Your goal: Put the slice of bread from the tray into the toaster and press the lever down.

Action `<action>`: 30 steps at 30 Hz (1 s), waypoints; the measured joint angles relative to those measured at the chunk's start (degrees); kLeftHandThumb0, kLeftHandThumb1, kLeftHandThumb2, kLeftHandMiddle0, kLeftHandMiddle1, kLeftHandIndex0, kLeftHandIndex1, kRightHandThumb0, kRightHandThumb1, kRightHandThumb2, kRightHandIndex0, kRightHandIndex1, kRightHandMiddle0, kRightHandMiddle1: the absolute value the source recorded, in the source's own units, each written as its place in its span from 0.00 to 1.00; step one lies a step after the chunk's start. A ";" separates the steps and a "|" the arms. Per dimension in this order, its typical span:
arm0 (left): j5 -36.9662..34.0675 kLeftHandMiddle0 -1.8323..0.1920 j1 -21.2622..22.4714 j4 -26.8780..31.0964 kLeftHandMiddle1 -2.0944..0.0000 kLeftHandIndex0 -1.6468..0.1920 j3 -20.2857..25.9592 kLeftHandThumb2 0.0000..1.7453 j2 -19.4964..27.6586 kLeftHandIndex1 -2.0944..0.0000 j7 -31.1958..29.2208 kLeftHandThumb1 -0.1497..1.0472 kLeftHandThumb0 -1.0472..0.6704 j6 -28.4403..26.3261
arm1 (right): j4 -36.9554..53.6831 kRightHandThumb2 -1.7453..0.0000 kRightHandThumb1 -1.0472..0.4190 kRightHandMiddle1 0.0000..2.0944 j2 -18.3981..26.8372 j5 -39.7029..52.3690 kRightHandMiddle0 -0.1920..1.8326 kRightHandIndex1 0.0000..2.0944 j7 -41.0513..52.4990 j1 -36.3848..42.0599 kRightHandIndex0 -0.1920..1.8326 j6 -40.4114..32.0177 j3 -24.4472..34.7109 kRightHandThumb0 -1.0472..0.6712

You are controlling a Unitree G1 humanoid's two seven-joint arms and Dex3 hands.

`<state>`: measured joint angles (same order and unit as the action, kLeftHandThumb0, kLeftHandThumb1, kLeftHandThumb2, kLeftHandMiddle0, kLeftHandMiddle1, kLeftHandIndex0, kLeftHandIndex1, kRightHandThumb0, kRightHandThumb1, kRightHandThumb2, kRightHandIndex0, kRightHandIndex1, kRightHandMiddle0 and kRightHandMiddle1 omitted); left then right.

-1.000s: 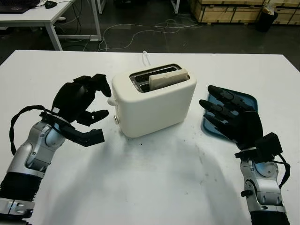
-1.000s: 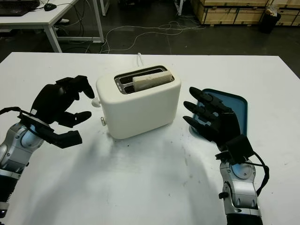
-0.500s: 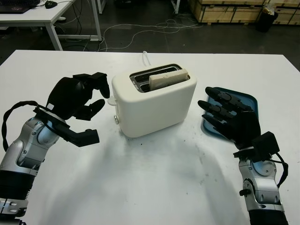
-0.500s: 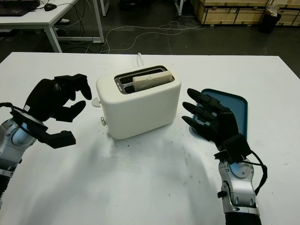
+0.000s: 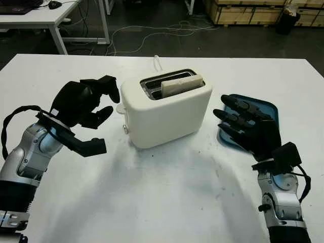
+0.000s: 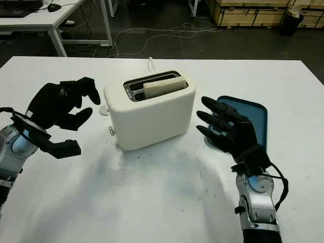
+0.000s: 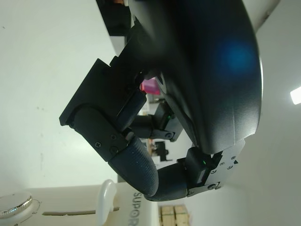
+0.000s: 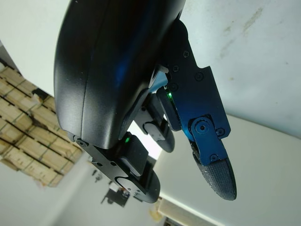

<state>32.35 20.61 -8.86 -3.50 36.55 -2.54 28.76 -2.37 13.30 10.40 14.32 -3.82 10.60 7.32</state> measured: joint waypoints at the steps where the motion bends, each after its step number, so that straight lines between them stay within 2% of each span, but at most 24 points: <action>1: 0.01 0.52 0.10 -0.43 0.17 0.87 -0.25 0.99 0.05 0.17 -0.06 0.53 0.21 0.39 | 0.00 1.00 0.18 0.00 0.00 0.00 0.47 0.02 0.00 -0.01 0.50 0.00 0.00 0.25; 8: 0.17 0.50 0.18 -1.60 0.17 0.89 -0.98 1.00 0.57 0.17 -1.47 0.50 0.22 1.11 | -0.14 1.00 0.18 0.00 -0.04 0.01 0.47 0.02 0.20 -0.04 0.50 0.00 0.00 0.26; 17: 1.08 0.46 0.27 -1.79 0.17 0.84 -1.96 1.00 0.69 0.17 -1.56 0.47 0.19 1.07 | -0.20 1.00 0.17 0.00 -0.39 0.00 0.47 0.02 0.20 -0.06 0.50 0.01 0.03 0.24; 30: 2.54 0.49 0.29 -3.00 0.17 0.86 -3.01 1.00 0.37 0.17 -1.25 0.47 0.22 0.58 | -0.29 1.00 0.17 0.00 -0.41 0.00 0.47 0.02 0.35 -0.06 0.51 0.01 0.23 0.24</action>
<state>34.88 20.90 -11.86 -6.51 36.92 -3.79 29.35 -2.66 12.88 10.41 14.66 -3.88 10.62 7.55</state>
